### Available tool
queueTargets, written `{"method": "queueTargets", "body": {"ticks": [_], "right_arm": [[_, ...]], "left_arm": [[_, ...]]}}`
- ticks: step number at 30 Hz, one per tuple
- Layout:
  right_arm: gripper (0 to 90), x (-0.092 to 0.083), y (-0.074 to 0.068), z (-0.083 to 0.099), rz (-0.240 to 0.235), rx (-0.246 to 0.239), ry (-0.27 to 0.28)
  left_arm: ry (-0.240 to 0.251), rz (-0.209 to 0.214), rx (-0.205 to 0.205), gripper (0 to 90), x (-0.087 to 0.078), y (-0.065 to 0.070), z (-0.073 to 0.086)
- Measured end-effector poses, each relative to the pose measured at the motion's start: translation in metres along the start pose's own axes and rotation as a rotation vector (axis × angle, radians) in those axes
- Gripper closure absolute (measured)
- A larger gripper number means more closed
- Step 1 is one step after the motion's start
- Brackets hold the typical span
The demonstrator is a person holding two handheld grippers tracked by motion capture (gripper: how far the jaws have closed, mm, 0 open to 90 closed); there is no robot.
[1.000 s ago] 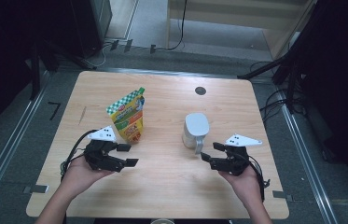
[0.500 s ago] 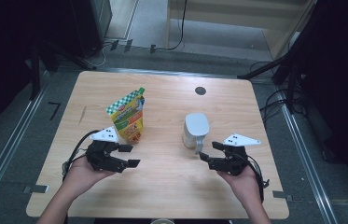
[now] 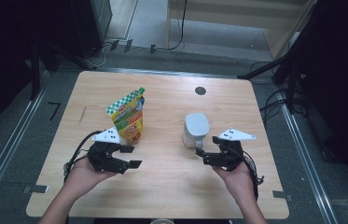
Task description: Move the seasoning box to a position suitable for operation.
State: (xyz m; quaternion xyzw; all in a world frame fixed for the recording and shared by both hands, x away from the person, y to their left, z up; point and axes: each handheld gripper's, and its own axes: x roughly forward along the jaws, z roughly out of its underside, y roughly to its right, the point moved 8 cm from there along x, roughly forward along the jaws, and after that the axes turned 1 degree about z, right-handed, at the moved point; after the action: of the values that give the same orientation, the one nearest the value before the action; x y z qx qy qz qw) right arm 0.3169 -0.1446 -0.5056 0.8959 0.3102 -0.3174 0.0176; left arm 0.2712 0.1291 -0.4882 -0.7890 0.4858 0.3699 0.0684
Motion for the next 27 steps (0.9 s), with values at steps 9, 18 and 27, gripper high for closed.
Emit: {"method": "queueTargets", "body": {"ticks": [9, 18, 27], "right_arm": [[13.3, 0.032, 0.008, -0.007, 0.096, 0.038, -0.010], [13.2, 0.054, 0.010, -0.015, 0.152, 0.051, 0.011], [11.7, 0.074, 0.014, -0.018, 0.210, 0.038, 0.027]], "left_arm": [[-0.012, 0.004, -0.003, 35.6, 0.001, 0.002, 0.003], [-0.015, -0.001, -0.010, 35.6, 0.001, 0.003, 0.006], [-0.014, -0.003, -0.013, 35.6, 0.000, 0.004, 0.008]]}}
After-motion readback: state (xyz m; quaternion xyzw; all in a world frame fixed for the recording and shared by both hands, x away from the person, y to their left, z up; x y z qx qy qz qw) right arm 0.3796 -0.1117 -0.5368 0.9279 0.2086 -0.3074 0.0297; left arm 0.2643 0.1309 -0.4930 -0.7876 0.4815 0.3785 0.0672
